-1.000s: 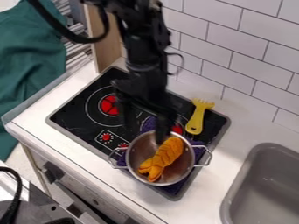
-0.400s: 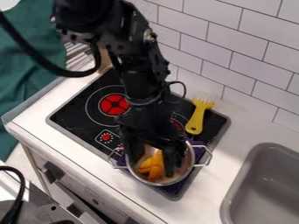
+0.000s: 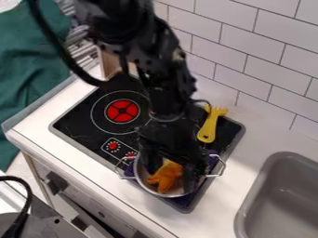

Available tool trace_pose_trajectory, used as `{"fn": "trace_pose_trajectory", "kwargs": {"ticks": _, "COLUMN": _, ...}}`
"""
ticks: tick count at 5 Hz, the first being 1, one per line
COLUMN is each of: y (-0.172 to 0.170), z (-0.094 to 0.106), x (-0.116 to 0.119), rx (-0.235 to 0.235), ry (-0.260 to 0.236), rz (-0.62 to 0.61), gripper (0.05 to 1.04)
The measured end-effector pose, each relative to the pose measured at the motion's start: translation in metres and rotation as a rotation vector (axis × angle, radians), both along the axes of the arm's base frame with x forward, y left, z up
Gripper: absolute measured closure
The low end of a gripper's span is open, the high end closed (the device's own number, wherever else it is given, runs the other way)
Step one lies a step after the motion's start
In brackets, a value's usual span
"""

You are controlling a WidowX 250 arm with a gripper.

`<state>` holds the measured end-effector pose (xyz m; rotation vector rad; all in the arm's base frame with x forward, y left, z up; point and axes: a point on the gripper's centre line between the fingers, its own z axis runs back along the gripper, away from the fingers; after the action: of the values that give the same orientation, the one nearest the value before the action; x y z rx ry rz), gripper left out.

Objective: Move the yellow fish from the silver dish to the left stove

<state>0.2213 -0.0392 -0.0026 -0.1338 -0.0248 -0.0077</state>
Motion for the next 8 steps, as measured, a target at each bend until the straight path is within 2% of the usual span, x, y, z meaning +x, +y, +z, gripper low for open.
{"fn": "trace_pose_trajectory", "kwargs": {"ticks": 1, "y": -0.001, "z": -0.004, "x": 0.010, "rx": 0.064, "ry": -0.064, "rz": -0.017, "gripper": 0.082}}
{"fn": "trace_pose_trajectory", "kwargs": {"ticks": 2, "y": 0.002, "z": -0.016, "x": 0.017, "rx": 0.106, "ry": -0.058, "rz": -0.006, "gripper": 0.082}}
{"fn": "trace_pose_trajectory", "kwargs": {"ticks": 3, "y": 0.002, "z": -0.022, "x": 0.016, "rx": 0.109, "ry": -0.051, "rz": -0.016, "gripper": 0.082}}
{"fn": "trace_pose_trajectory", "kwargs": {"ticks": 4, "y": 0.006, "z": -0.023, "x": 0.020, "rx": 0.107, "ry": -0.070, "rz": -0.014, "gripper": 0.115}}
{"fn": "trace_pose_trajectory", "kwargs": {"ticks": 5, "y": 0.013, "z": -0.014, "x": 0.021, "rx": 0.120, "ry": -0.117, "rz": -0.009, "gripper": 0.400}}
{"fn": "trace_pose_trajectory", "kwargs": {"ticks": 6, "y": 0.021, "z": 0.016, "x": 0.029, "rx": 0.164, "ry": -0.215, "rz": -0.021, "gripper": 0.703}}
{"fn": "trace_pose_trajectory", "kwargs": {"ticks": 7, "y": 0.031, "z": 0.037, "x": 0.033, "rx": 0.183, "ry": -0.267, "rz": -0.033, "gripper": 0.797}}
{"fn": "trace_pose_trajectory", "kwargs": {"ticks": 8, "y": 0.042, "z": 0.059, "x": 0.046, "rx": 0.203, "ry": -0.314, "rz": -0.043, "gripper": 0.815}}
